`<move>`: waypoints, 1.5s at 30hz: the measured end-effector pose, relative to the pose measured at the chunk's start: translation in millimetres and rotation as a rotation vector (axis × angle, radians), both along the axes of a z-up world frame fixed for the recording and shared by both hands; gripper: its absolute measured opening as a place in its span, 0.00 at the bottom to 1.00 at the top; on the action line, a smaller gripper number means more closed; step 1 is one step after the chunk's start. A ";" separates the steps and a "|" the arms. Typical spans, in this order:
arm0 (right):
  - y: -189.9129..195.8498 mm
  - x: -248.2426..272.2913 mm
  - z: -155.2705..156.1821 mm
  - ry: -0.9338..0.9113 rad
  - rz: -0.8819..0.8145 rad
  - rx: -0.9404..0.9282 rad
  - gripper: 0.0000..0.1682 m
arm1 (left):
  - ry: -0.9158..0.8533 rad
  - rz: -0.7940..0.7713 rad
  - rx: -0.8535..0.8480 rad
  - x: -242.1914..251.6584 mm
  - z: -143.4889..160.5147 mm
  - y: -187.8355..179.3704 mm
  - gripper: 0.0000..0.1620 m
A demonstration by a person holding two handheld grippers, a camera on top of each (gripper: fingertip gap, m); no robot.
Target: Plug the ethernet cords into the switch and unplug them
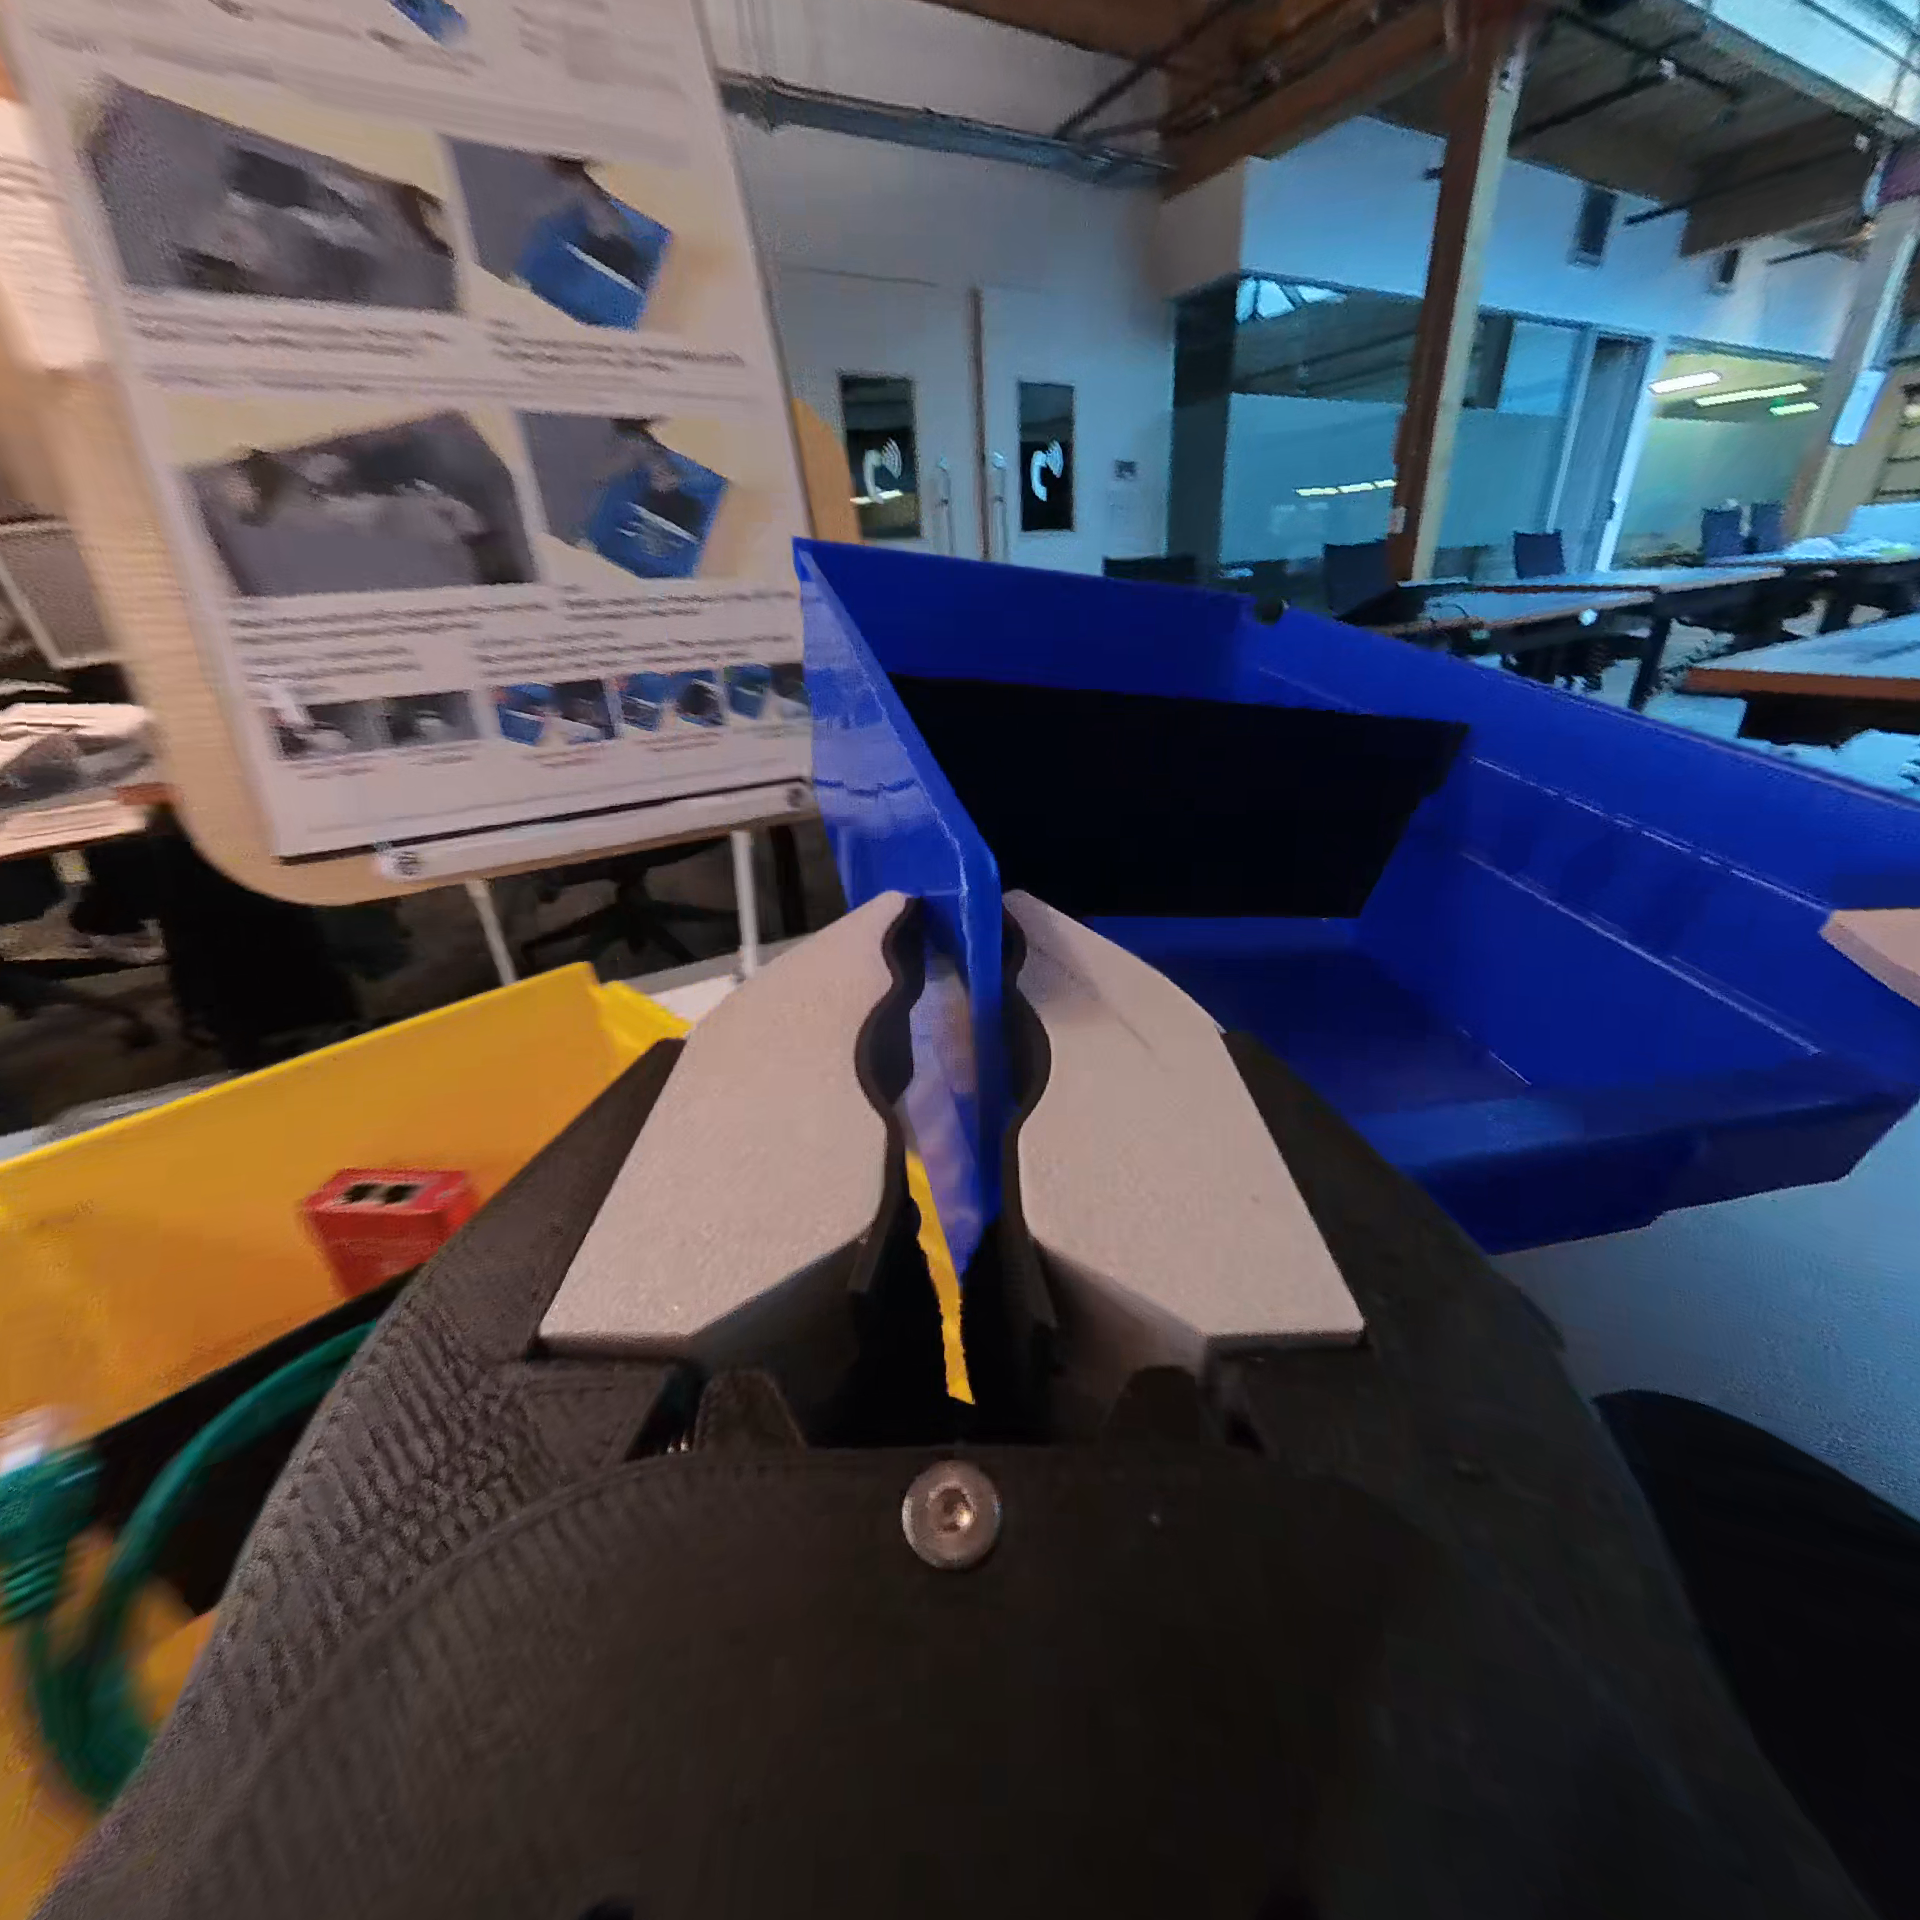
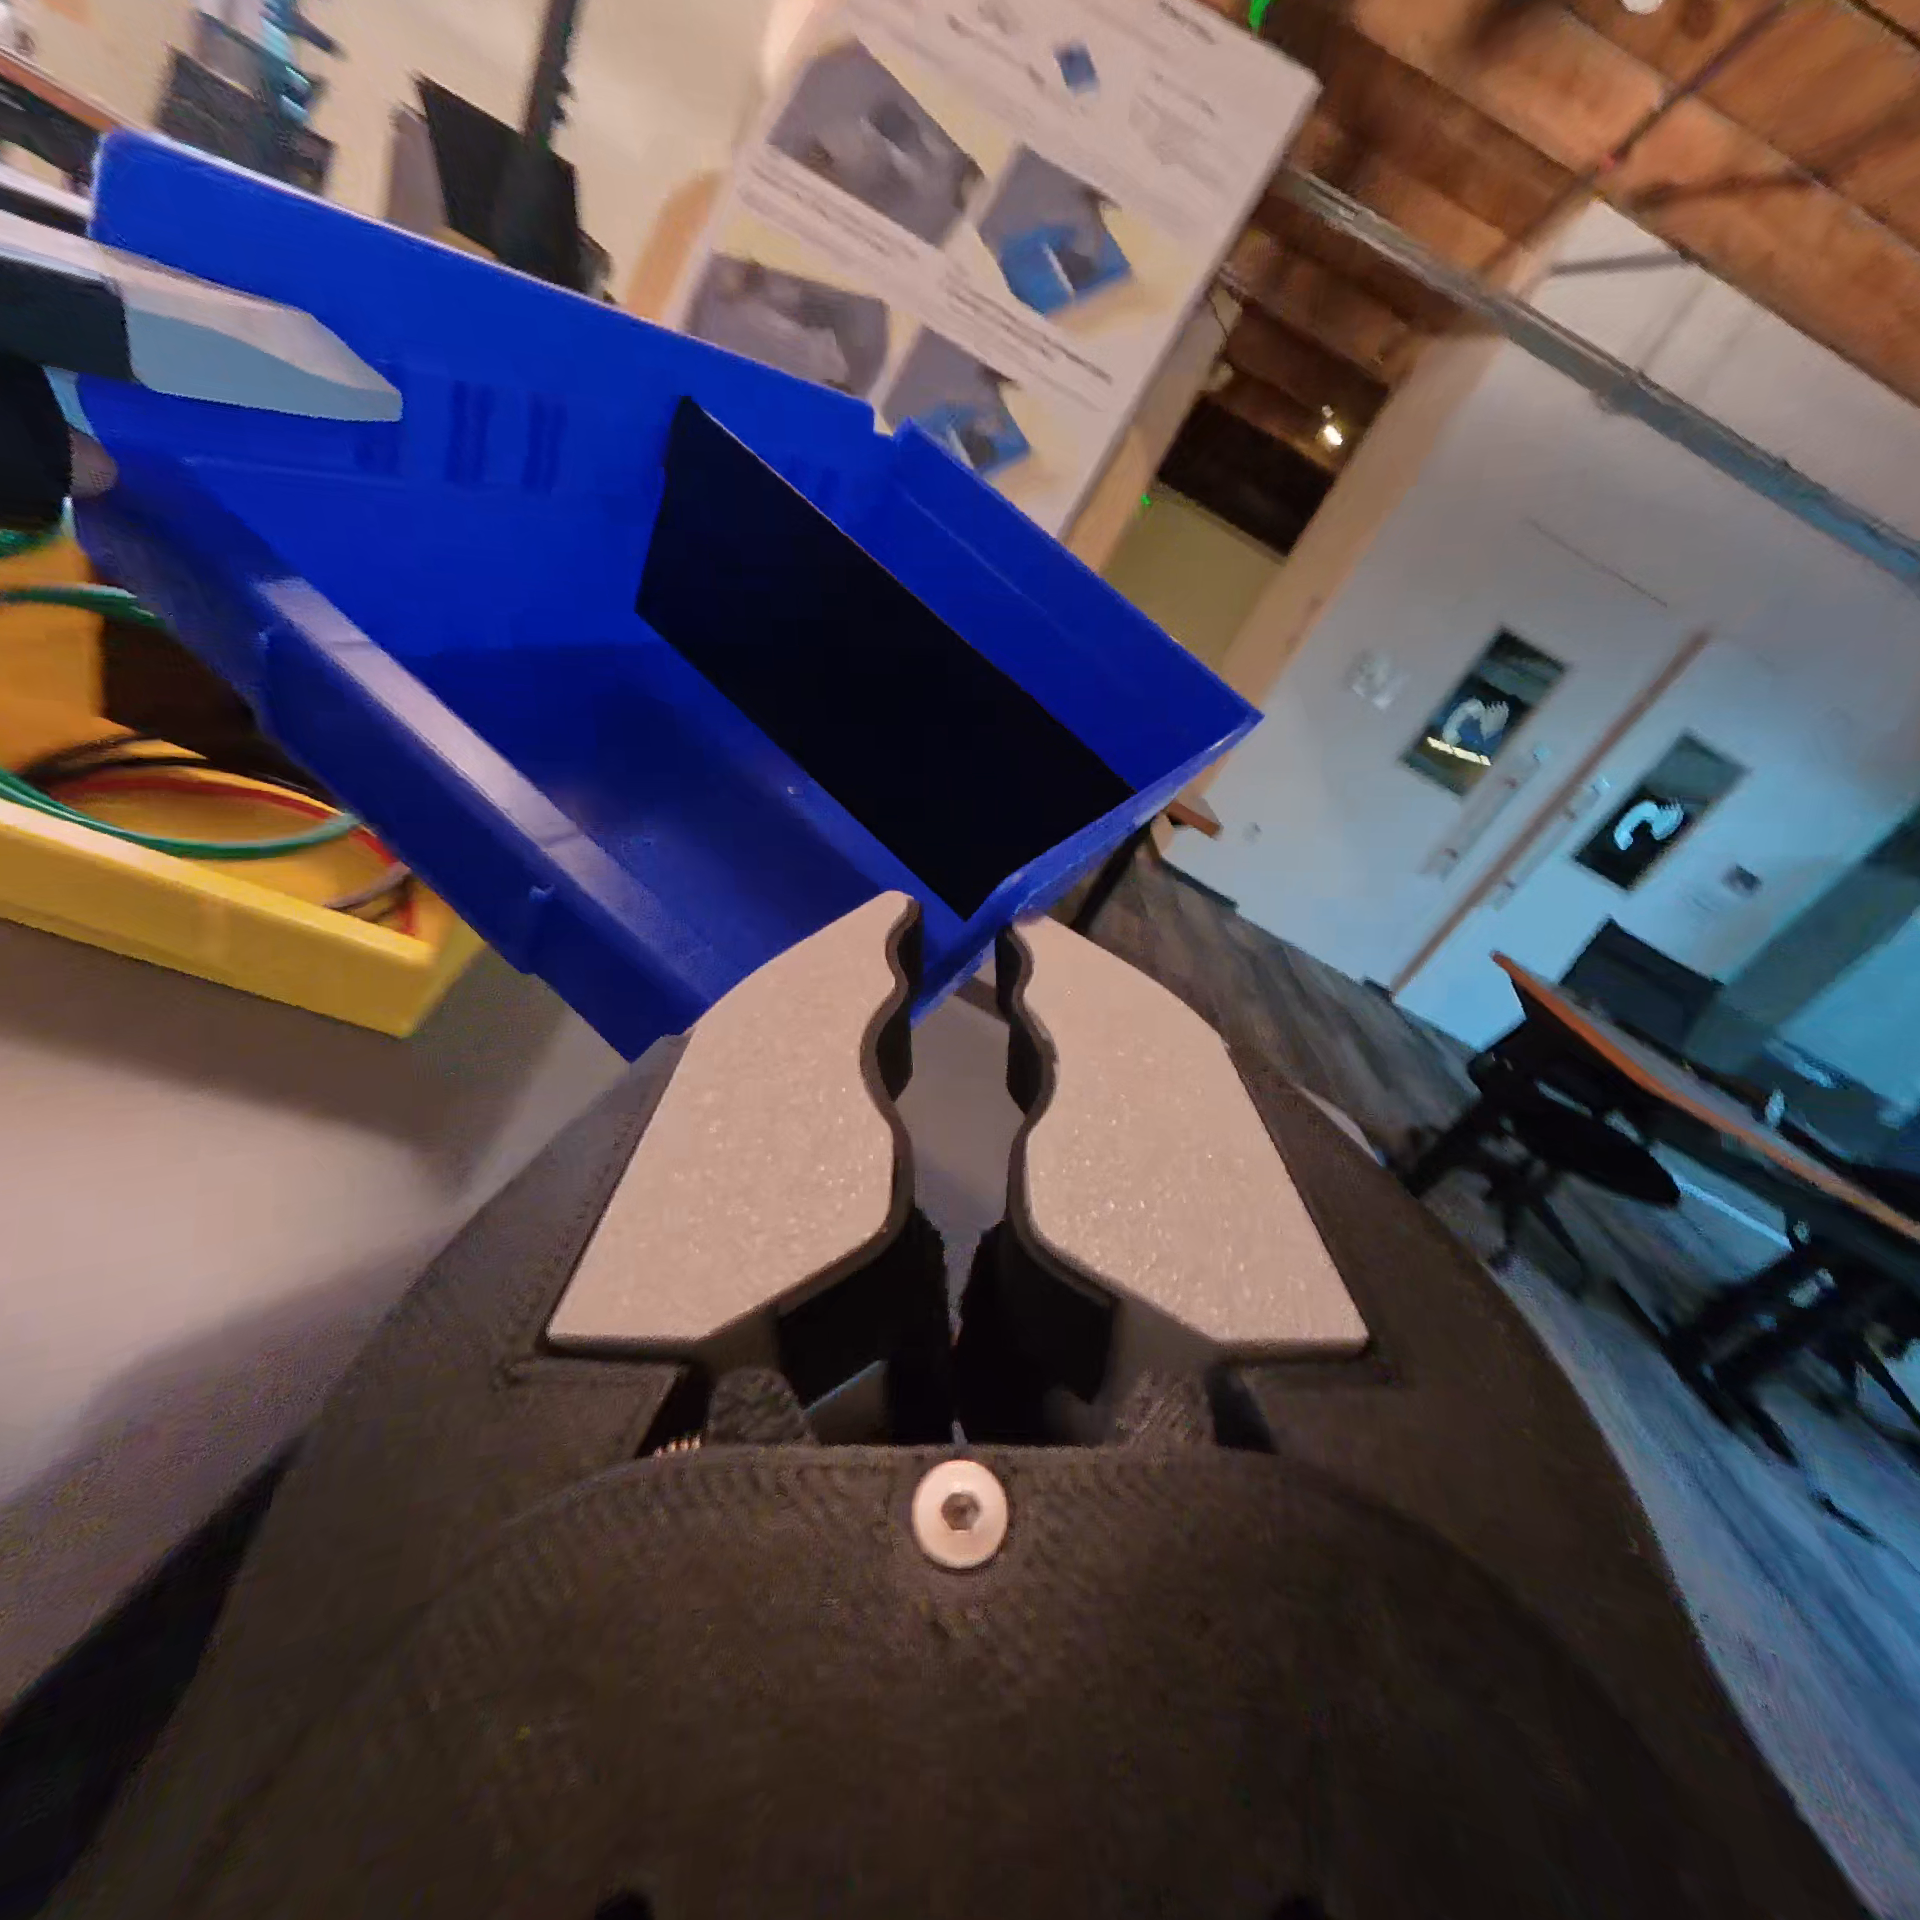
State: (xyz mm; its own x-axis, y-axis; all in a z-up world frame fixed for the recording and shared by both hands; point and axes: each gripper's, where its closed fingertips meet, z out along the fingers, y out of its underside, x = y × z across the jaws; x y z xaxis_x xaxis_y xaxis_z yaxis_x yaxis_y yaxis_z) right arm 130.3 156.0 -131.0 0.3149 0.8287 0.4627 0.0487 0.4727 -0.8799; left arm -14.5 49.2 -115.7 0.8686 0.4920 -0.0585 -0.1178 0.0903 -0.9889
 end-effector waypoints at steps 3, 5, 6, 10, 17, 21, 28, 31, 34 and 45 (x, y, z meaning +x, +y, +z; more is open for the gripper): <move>39.0 13.1 -23.1 -0.032 -0.070 -0.055 0.08 | -0.020 -0.049 -0.059 5.7 -21.5 46.8 0.06; 58.9 18.7 -42.0 -0.075 -0.097 -0.112 0.08 | -0.037 -0.083 -0.104 7.1 -36.6 72.2 0.06; 66.3 21.3 -50.0 -0.091 -0.113 -0.131 0.08 | -0.046 -0.096 -0.123 7.6 -43.8 82.7 0.06; 88.5 29.7 -78.0 -0.136 -0.167 -0.179 0.08 | -0.040 -0.114 -0.166 12.4 -68.3 110.1 0.05; 106.8 35.5 -99.0 -0.156 -0.191 -0.199 0.08 | -0.021 -0.145 -0.237 18.0 -106.8 123.4 0.08; 112.0 34.8 -103.9 -0.189 -0.216 -0.168 0.08 | -0.070 -0.232 -0.383 23.2 -136.4 124.6 0.16; 109.0 42.5 -89.4 -0.193 -0.236 -0.160 0.18 | 0.053 -0.355 -0.485 36.2 -111.8 81.1 0.31; 86.3 35.2 -59.7 -0.176 -0.126 -0.102 0.21 | 0.064 -0.366 -0.627 23.4 -113.1 40.9 0.32; 51.0 12.3 -69.8 -0.371 0.073 -0.045 0.21 | 0.015 -0.390 -0.855 5.9 -140.9 -1.1 0.32; 37.8 -38.6 -178.7 -1.026 0.097 0.174 0.28 | 0.171 -0.212 -1.198 -46.6 -199.8 -63.9 0.19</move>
